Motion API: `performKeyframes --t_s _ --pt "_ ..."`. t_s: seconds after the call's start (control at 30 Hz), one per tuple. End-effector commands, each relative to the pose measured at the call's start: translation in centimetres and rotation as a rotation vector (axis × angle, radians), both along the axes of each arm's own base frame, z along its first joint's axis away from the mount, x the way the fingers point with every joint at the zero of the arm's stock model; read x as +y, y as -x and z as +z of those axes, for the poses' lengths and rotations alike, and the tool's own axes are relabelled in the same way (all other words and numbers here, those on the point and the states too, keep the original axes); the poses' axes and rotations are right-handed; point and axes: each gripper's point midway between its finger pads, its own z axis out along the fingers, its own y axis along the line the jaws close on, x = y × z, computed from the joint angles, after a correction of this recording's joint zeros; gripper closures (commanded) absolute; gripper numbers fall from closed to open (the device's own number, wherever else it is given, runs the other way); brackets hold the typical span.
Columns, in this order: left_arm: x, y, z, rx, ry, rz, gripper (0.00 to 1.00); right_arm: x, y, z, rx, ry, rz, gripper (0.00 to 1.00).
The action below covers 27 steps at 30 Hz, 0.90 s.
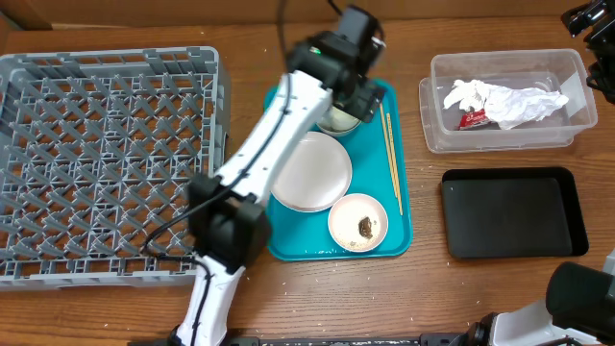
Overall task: Sort waste into correct bins and load items into the dishwasher
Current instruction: 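Reach the left gripper to the white cup on the tray and grasp it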
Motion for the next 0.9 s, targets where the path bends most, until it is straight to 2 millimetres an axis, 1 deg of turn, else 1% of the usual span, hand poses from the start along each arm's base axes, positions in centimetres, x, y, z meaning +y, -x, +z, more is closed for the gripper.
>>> performKeyframes --t_s 0.0,0.03,0.1,0.13,0.2,0.27,0.3,0.33,0.43,0.5,0.63,0.67,0.7,0.8,0.83,0.87 --pt "-3.1 -0.2 -0.9 -0.052 -0.004 -0.077 0.31 0.1 0.6 1.3 -0.03 0.008 -0.004 0.0" --pt "-3.8 -0.4 -1.3 -0.067 -0.011 -0.09 0.31 0.2 0.6 1.3 -0.03 0.008 -0.004 0.0" --pt "-3.9 -0.8 -2.2 -0.088 -0.053 -0.078 0.31 0.2 0.6 1.3 -0.03 0.008 -0.004 0.0" --pt "-3.8 -0.8 -2.6 -0.093 -0.074 -0.072 0.33 0.2 0.6 1.3 -0.03 0.008 -0.004 0.0" --pt "-3.5 -0.7 -3.5 -0.089 -0.114 -0.064 0.37 0.1 0.6 1.3 -0.03 0.008 -0.004 0.0" --pt "-3.3 -0.6 -4.1 -0.077 -0.128 -0.06 0.45 0.1 0.6 1.3 -0.03 0.008 -0.004 0.0" --pt "-3.3 -0.6 -4.4 -0.069 -0.13 -0.055 0.48 0.2 0.6 1.3 -0.03 0.008 -0.004 0.0" --pt "-3.3 -0.6 -4.6 -0.064 -0.13 -0.049 0.48 0.2 0.6 1.3 -0.03 0.008 -0.004 0.0" --pt "-3.1 -0.7 -5.9 -0.048 -0.148 -0.046 0.55 0.2 0.6 1.3 -0.03 0.008 -0.004 0.0" --pt "-3.0 -0.8 -6.8 -0.036 -0.159 -0.044 0.56 0.1 0.6 1.3 -0.03 0.008 -0.004 0.0" --pt "-2.7 -1.1 -8.0 -0.027 -0.176 -0.036 0.59 0.1 0.6 1.3 -0.03 0.008 -0.004 0.0" --pt "-2.6 -1.1 -8.2 -0.028 -0.185 -0.033 0.63 0.1 0.6 1.3 -0.03 0.008 -0.004 0.0" --pt "-2.5 -1.1 -8.2 -0.028 -0.186 -0.033 0.64 0.2 0.6 1.3 -0.03 0.008 -0.004 0.0" --pt "-2.6 -1.2 -8.2 -0.032 -0.185 -0.032 0.75 0.2 0.6 1.3 -0.03 0.008 -0.004 0.0" --pt "-2.4 -1.4 -8.0 -0.041 -0.191 -0.027 0.82 0.2 0.6 1.3 -0.03 0.008 -0.004 0.0" --pt "-2.3 -1.6 -7.8 -0.051 -0.199 -0.013 0.92 0.2 0.6 1.3 -0.03 0.008 -0.004 0.0"
